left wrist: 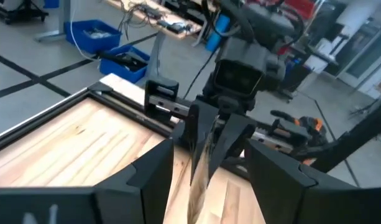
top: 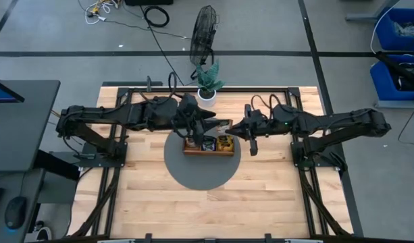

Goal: Pick & Place Tea
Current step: Put the brown tea bag into the left section of the wooden organizer

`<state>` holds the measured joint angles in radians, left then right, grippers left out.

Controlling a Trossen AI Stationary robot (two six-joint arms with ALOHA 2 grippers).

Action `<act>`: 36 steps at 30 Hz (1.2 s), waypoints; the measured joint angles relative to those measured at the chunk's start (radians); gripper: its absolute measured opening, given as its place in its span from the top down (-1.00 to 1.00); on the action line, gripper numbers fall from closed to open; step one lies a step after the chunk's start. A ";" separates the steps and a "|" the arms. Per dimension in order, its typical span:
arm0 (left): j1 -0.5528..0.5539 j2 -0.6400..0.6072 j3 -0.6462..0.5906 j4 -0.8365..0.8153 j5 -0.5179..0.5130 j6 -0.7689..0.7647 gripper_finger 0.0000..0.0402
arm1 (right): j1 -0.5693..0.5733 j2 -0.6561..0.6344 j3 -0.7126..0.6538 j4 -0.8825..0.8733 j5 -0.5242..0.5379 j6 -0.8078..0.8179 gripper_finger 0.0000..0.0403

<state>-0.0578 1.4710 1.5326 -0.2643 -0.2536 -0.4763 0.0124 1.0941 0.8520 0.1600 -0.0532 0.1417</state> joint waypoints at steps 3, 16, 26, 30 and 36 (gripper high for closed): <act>-0.001 -0.001 0.000 -0.026 0.006 0.002 -0.01 | 0.003 0.022 0.000 0.023 -0.015 0.008 1.00; 0.011 -0.005 0.000 -0.049 0.023 -0.009 0.09 | 0.005 0.036 0.001 0.060 -0.018 0.007 1.00; 0.069 -0.005 0.000 -0.046 0.148 -0.010 0.46 | 0.001 0.050 0.002 0.084 -0.017 0.008 1.00; 0.072 -0.005 0.000 -0.046 0.150 -0.010 0.59 | 0.001 0.050 0.002 0.084 -0.016 0.010 1.00; 0.072 -0.005 0.000 -0.046 0.163 -0.007 0.68 | 0.001 0.050 0.002 0.093 -0.007 0.019 1.00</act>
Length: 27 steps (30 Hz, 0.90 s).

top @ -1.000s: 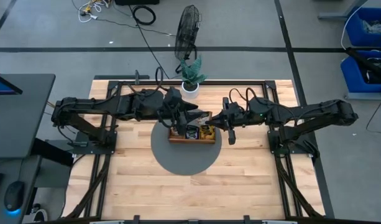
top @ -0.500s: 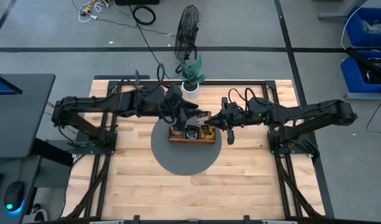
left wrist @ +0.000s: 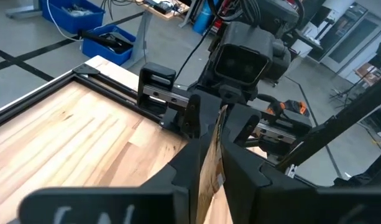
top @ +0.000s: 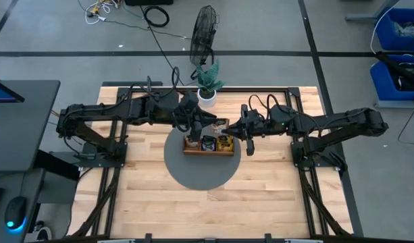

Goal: Pick & Place Tea
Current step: Put the brown tea bag into the left section of the wooden organizer

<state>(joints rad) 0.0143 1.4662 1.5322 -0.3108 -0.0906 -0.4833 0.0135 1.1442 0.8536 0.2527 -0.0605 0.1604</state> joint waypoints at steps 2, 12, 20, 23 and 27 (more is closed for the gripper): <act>0.000 0.000 0.000 -0.001 0.003 0.010 0.70 | 0.000 0.000 0.000 0.000 0.000 0.002 1.00; 0.002 0.001 0.000 -0.006 0.044 0.051 0.98 | 0.000 0.000 0.000 0.003 0.000 -0.003 0.95; -0.007 -0.017 0.000 -0.160 -0.009 0.107 0.99 | 0.000 -0.050 0.000 -0.133 0.000 0.015 0.51; -0.032 -0.027 0.001 -0.219 -0.053 0.123 0.99 | 0.000 -0.090 0.000 -0.216 0.005 0.004 0.34; -0.067 -0.031 0.000 -0.241 -0.069 0.138 0.99 | 0.000 -0.141 0.000 -0.295 0.060 -0.014 0.19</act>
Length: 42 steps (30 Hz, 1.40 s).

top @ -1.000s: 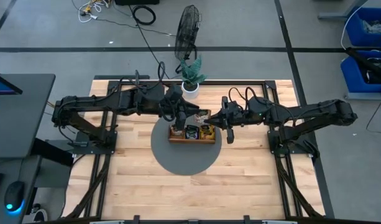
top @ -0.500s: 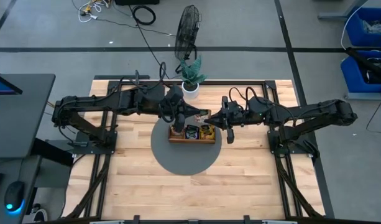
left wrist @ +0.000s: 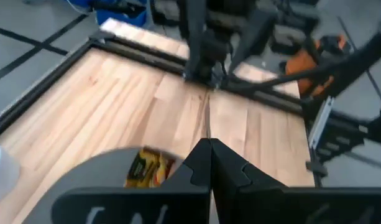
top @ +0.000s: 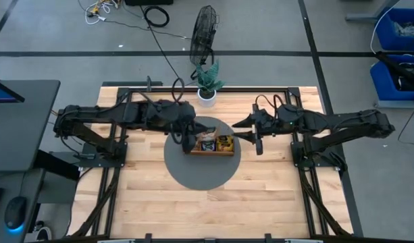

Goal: Pick & Place Tea
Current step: Put the brown tea bag into the left section of the wooden organizer

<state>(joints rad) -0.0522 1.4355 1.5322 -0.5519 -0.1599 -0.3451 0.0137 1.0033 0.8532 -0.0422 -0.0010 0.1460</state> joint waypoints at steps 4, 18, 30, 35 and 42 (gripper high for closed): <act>-0.020 -0.022 -0.025 0.013 -0.003 -0.011 0.99 | 0.000 -0.032 0.000 -0.058 0.067 -0.016 0.10; -0.036 -0.202 -0.433 0.263 -0.049 -0.118 0.99 | -0.001 -0.037 0.000 -0.143 0.091 -0.010 0.07; 0.004 -0.227 -0.636 0.344 -0.018 -0.045 0.99 | -0.001 -0.037 0.000 -0.236 0.091 0.030 0.07; 0.059 -0.227 -0.735 0.418 0.056 0.014 0.99 | -0.001 -0.036 0.000 -0.258 0.135 0.035 0.07; 0.148 -0.227 -0.863 0.584 0.139 0.176 0.99 | -0.001 -0.036 0.000 -0.244 0.167 0.076 0.07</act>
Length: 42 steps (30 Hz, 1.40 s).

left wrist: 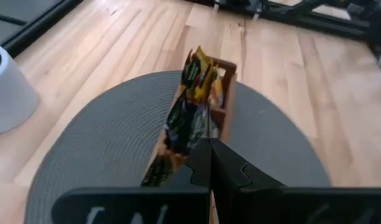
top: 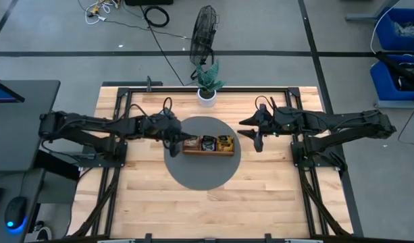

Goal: Pick & Place Tea
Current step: Put the brown tea bag into the left section of the wooden organizer

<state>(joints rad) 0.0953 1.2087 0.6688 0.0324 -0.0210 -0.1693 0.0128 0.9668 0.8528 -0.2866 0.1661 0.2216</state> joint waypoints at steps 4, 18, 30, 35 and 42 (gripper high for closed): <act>0.052 0.000 -0.084 0.118 0.076 0.045 0.99 | 0.000 0.000 0.000 0.000 0.011 0.044 0.07; 0.136 0.002 -0.238 0.373 0.165 0.205 0.99 | 0.000 0.000 0.000 0.001 0.114 0.145 0.07; 0.142 0.100 -0.237 0.442 0.261 0.238 0.99 | 0.000 0.011 0.000 0.003 0.159 0.219 0.07; 0.151 0.132 -0.237 0.462 0.224 0.241 0.99 | 0.000 0.020 0.000 0.012 0.159 0.253 0.07; 0.150 0.167 -0.238 0.466 0.207 0.229 0.99 | 0.000 0.026 0.000 0.011 0.159 0.258 0.07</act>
<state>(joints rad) 0.2454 1.3760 0.4313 0.4986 0.1865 0.0598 0.0124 0.9932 0.8528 -0.2755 0.3249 0.4796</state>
